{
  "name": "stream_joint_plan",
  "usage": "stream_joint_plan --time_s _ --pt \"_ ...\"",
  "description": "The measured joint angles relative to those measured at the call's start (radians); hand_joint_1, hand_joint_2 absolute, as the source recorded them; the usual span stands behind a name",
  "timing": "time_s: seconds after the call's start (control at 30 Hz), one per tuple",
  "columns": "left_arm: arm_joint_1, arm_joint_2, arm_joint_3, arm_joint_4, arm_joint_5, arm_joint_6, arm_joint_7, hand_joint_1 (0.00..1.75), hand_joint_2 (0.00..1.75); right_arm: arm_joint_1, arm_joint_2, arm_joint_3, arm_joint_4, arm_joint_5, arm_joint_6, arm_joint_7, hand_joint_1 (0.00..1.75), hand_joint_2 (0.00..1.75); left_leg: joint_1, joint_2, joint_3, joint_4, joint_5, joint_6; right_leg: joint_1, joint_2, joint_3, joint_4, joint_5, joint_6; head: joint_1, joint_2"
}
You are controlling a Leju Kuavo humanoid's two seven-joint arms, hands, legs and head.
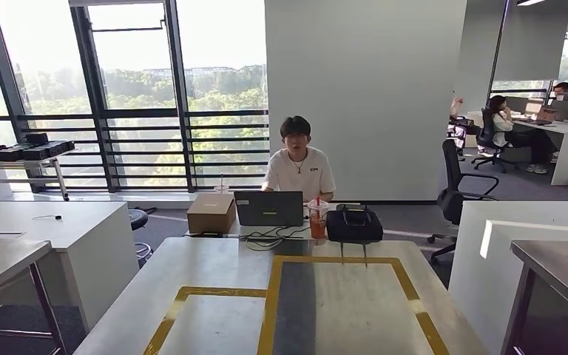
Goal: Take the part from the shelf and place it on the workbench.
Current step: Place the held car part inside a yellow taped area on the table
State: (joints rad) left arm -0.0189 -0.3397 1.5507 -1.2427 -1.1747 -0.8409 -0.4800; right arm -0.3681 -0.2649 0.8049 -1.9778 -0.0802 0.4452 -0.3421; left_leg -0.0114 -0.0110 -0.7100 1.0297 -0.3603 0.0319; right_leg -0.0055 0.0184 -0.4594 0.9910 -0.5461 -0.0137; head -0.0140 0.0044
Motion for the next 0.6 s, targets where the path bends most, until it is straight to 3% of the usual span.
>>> stream_joint_plan --time_s 0.03,0.13,0.17,0.2,0.3,0.33,0.37,0.43,0.47,0.5,0.6 --pt "0.002 0.001 0.000 -0.001 0.001 0.000 0.000 0.00 1.75 -0.001 0.001 0.000 0.001 0.000 0.001 0.000 1.68 1.75 -0.006 -0.004 0.002 -0.018 0.031 0.006 0.002 0.003 0.002 -0.001 -0.008 0.004 0.000 0.000" --pt "0.001 -0.003 -0.001 -0.001 0.007 -0.002 0.000 0.00 1.75 -0.005 0.005 -0.002 0.001 0.001 0.003 0.001 1.68 1.75 -0.004 -0.008 0.022 -0.033 0.031 0.011 0.005 0.002 0.011 -0.002 -0.029 0.018 -0.001 0.001" --pt "0.000 -0.004 -0.001 -0.001 0.009 -0.003 0.000 0.00 1.75 -0.008 0.005 -0.002 0.001 0.002 0.004 0.002 1.68 1.75 -0.001 -0.008 0.032 -0.041 0.028 0.015 0.006 -0.001 0.002 0.023 -0.043 0.019 -0.001 0.001" --pt "0.000 -0.005 -0.001 0.000 0.011 -0.003 0.000 0.00 1.75 -0.009 0.005 -0.002 0.001 0.002 0.004 0.003 1.68 1.75 0.002 -0.008 0.043 -0.047 0.023 0.019 0.007 -0.005 -0.024 0.075 -0.065 0.018 0.000 0.001" --pt "0.000 -0.006 -0.001 0.000 0.014 -0.004 -0.001 0.00 1.75 -0.011 0.004 -0.002 0.001 0.004 0.005 0.004 1.68 1.75 0.001 -0.009 0.057 -0.049 0.004 0.025 0.003 -0.008 -0.162 0.275 -0.122 0.018 0.002 0.001" --pt "0.000 -0.006 -0.001 0.001 0.015 -0.004 -0.001 0.00 1.75 -0.011 0.003 -0.002 0.001 0.004 0.006 0.004 1.68 1.75 0.000 -0.010 0.063 -0.048 -0.002 0.025 0.001 -0.008 -0.190 0.296 -0.114 0.026 0.002 0.001" --pt "0.000 -0.006 -0.001 0.002 0.016 -0.004 -0.001 0.00 1.75 -0.011 0.003 -0.002 0.001 0.004 0.007 0.004 1.68 1.75 0.000 -0.012 0.071 -0.048 -0.009 0.024 0.000 -0.008 -0.197 0.273 -0.084 0.037 0.003 0.001" --pt "0.000 -0.007 -0.001 0.003 0.019 -0.004 -0.001 0.00 1.75 -0.012 0.002 -0.002 0.002 0.004 0.008 0.004 1.68 1.75 0.000 -0.016 0.086 -0.045 -0.022 0.018 -0.001 -0.010 -0.163 0.136 0.009 0.055 0.003 0.001" --pt "0.000 -0.007 -0.001 0.003 0.020 -0.003 0.000 0.00 1.75 -0.012 0.002 -0.002 0.002 0.004 0.008 0.004 1.68 1.75 -0.003 -0.017 0.091 -0.040 -0.029 0.014 -0.001 -0.011 -0.140 0.069 0.051 0.055 0.004 0.001" --pt "0.000 -0.006 -0.001 0.003 0.022 -0.003 0.001 0.00 1.75 -0.012 0.002 -0.002 0.002 0.004 0.008 0.003 1.68 1.75 -0.005 -0.019 0.093 -0.036 -0.035 0.010 0.000 -0.012 -0.124 0.027 0.076 0.047 0.004 0.001" --pt "0.000 -0.006 -0.001 0.003 0.030 -0.001 0.006 0.00 1.75 -0.013 0.003 -0.002 0.002 0.005 0.009 0.002 1.68 1.75 -0.007 -0.019 0.094 -0.029 -0.045 -0.001 0.000 -0.013 -0.111 0.005 0.092 0.016 0.002 0.001"
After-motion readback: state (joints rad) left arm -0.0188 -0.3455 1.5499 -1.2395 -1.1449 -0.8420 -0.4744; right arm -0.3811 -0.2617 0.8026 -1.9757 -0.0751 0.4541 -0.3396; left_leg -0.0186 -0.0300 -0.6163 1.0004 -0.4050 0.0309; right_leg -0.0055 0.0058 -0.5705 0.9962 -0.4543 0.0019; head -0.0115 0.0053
